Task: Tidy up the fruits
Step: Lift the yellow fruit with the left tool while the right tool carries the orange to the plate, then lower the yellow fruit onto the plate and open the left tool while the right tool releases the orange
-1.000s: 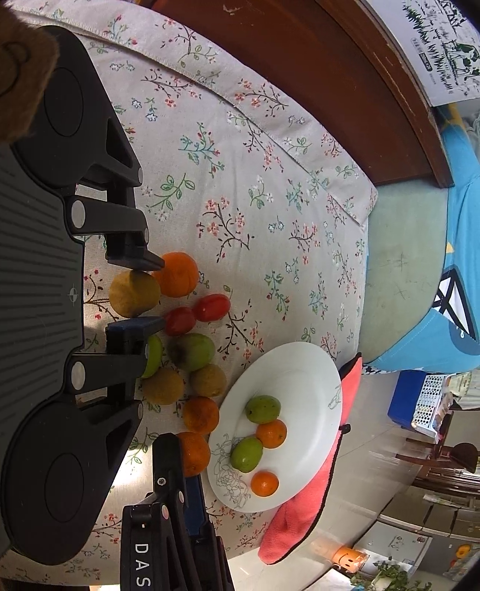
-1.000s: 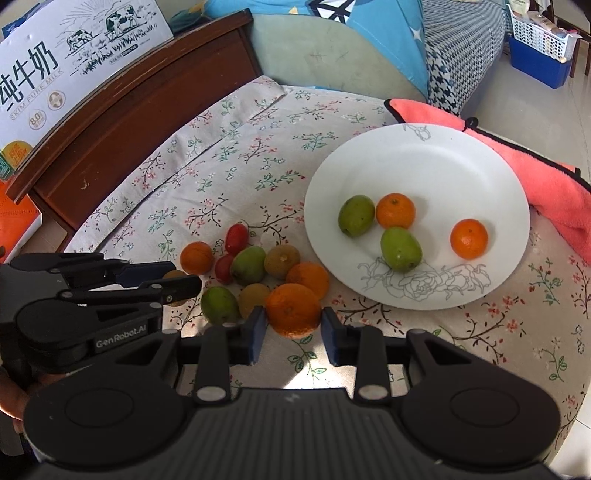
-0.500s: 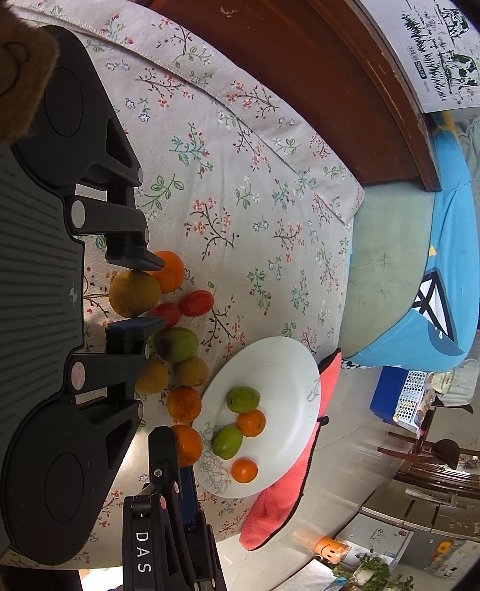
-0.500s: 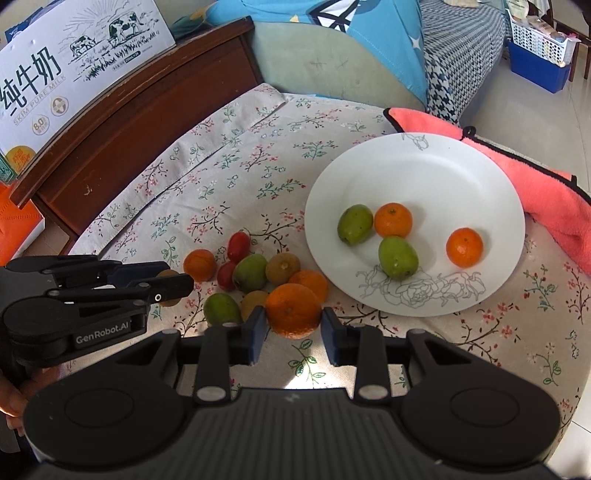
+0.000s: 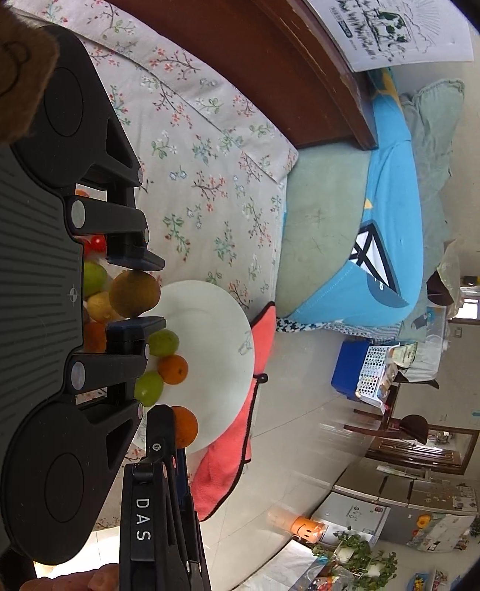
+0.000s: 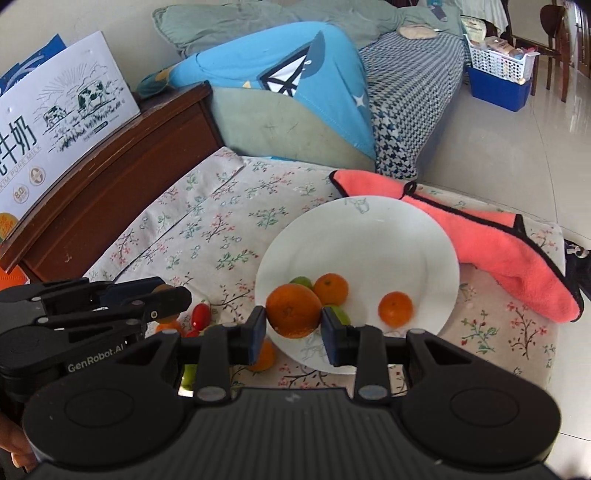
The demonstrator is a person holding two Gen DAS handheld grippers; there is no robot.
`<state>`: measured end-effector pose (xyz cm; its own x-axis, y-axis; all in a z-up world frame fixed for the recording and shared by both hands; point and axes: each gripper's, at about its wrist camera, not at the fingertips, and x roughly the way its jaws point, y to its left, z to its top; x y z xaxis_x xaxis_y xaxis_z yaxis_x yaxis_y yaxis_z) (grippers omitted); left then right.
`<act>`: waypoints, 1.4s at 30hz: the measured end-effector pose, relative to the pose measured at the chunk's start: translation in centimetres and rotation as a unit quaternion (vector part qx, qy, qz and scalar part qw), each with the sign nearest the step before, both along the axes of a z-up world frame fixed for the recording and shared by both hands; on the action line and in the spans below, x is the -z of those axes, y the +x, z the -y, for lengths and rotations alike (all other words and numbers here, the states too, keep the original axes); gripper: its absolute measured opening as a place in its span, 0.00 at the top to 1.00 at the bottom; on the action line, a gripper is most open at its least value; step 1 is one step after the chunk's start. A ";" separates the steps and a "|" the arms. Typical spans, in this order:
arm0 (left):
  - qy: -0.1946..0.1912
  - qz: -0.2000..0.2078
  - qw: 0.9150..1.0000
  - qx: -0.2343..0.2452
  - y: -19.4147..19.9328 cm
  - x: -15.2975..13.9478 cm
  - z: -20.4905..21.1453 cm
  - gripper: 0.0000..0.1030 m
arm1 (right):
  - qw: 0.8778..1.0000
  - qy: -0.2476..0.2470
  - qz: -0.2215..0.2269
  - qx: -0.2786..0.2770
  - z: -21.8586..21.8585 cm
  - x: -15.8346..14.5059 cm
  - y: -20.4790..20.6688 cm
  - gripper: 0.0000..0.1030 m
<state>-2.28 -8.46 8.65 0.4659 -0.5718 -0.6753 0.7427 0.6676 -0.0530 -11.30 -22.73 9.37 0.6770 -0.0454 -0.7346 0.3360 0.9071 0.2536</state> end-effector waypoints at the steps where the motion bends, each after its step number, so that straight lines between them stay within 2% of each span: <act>1: 0.001 0.003 1.000 0.003 -0.1 0.1 0.6 0.76 | 1.000 -0.002 0.001 0.006 0.3 -0.1 0.0 0.68; 16: 0.019 0.030 0.999 0.019 0.6 1.4 6.1 0.77 | 0.998 -0.027 -0.027 0.044 3.7 1.4 0.6 0.69; 22: 0.027 0.031 0.999 0.019 1.8 2.4 7.9 0.77 | 0.996 -0.015 -0.036 0.078 5.7 2.5 1.2 0.68; 33: 0.036 0.032 0.999 0.016 2.7 3.7 9.8 0.76 | 0.992 0.003 -0.042 0.118 7.0 4.0 1.9 0.68; 36: 0.038 0.041 0.998 0.016 2.4 3.6 9.9 0.72 | 0.991 0.009 -0.041 0.129 7.2 4.2 2.0 0.68; 37: 0.038 0.042 0.998 0.017 2.3 3.6 10.0 0.67 | 0.990 0.013 -0.040 0.131 7.2 4.3 2.0 0.67; 38: 0.038 0.043 0.998 0.015 2.2 3.5 9.9 0.56 | 0.990 0.018 -0.037 0.133 7.4 4.3 2.0 0.67; 40: 0.034 0.046 0.998 0.004 2.2 3.3 9.7 0.40 | 0.990 0.026 -0.032 0.138 7.5 4.3 1.8 0.66; 42: 0.030 0.050 0.998 0.001 2.2 3.0 9.5 0.38 | 0.989 0.037 -0.029 0.141 7.7 4.3 1.8 0.66</act>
<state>-0.06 -17.95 5.68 0.5314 -0.5335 -0.6580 0.7437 0.6657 0.0609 -9.54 -30.43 5.09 0.6021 -0.1706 -0.7800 0.5883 0.7553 0.2889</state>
